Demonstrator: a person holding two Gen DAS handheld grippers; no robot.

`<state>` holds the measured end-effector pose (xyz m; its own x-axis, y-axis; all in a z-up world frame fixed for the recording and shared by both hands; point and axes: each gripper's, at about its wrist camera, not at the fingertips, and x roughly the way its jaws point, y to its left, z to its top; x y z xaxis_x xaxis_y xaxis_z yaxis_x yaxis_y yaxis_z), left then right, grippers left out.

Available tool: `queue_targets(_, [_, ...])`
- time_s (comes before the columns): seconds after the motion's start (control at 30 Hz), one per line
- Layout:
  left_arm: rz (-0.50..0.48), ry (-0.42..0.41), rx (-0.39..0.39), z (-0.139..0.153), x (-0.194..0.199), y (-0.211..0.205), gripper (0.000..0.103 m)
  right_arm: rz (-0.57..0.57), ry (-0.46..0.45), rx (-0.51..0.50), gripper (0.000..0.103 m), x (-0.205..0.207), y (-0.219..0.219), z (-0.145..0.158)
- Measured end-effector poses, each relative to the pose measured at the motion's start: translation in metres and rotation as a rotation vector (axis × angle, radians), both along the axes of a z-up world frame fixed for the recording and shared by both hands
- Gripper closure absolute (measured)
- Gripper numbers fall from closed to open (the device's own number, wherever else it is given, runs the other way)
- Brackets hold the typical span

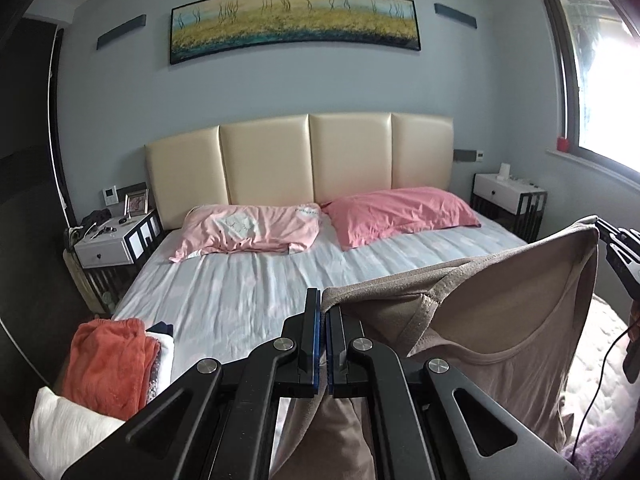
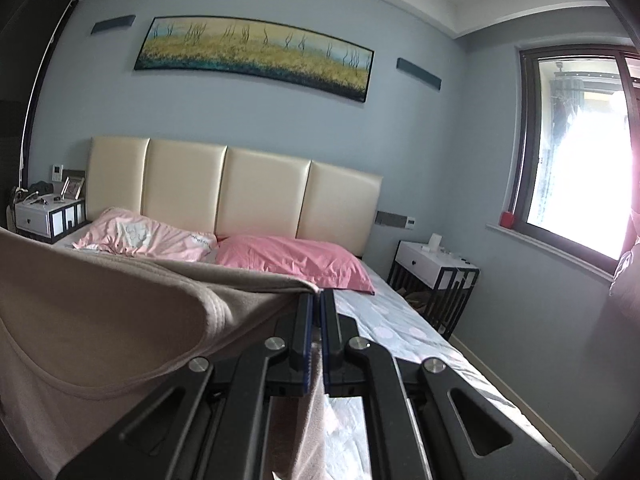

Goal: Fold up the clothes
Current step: 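Raise the shirt high with both tools, letting it hang open, then lay the shirt flat on the bed and open both tools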

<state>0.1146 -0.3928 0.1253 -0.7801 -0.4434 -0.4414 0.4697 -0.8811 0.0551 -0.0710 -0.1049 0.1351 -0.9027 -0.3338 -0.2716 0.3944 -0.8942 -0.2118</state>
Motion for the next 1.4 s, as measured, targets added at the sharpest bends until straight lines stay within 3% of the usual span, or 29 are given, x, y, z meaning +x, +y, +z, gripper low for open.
queue_targets(0.2, [0.078, -0.155, 0.017, -0.063, -0.093, -0.052, 0.101, -0.009, -0.101, 0.119, 0.1, -0.081, -0.068, -0.058])
queue_targets(0.47, [0.135, -0.41, 0.09, -0.199, -0.205, -0.122, 0.101, 0.012, -0.274, 0.27, 0.1, -0.182, -0.15, -0.177])
queue_targets(0.8, [0.118, -0.588, 0.252, -0.328, -0.289, -0.18, 0.098, 0.082, -0.481, 0.405, 0.1, -0.271, -0.213, -0.323])
queue_targets(1.0, [0.103, -0.597, 0.29, -0.358, -0.302, -0.189, 0.095, 0.138, -0.599, 0.366, 0.098, -0.291, -0.216, -0.363])
queue_targets(1.17, [0.117, -0.58, 0.358, -0.358, -0.312, -0.198, 0.092, 0.132, -0.637, 0.328, 0.093, -0.298, -0.215, -0.365])
queue_targets(1.27, [0.151, -0.59, 0.402, -0.355, -0.322, -0.202, 0.092, 0.107, -0.663, 0.324, 0.083, -0.302, -0.216, -0.362])
queue_targets(1.3, [0.158, -0.582, 0.413, -0.351, -0.322, -0.203, 0.09, 0.101, -0.678, 0.319, 0.08, -0.304, -0.215, -0.36])
queue_targets(1.4, [0.168, -0.55, 0.425, -0.334, -0.317, -0.206, 0.067, 0.104, -0.778, 0.225, 0.06, -0.312, -0.203, -0.35])
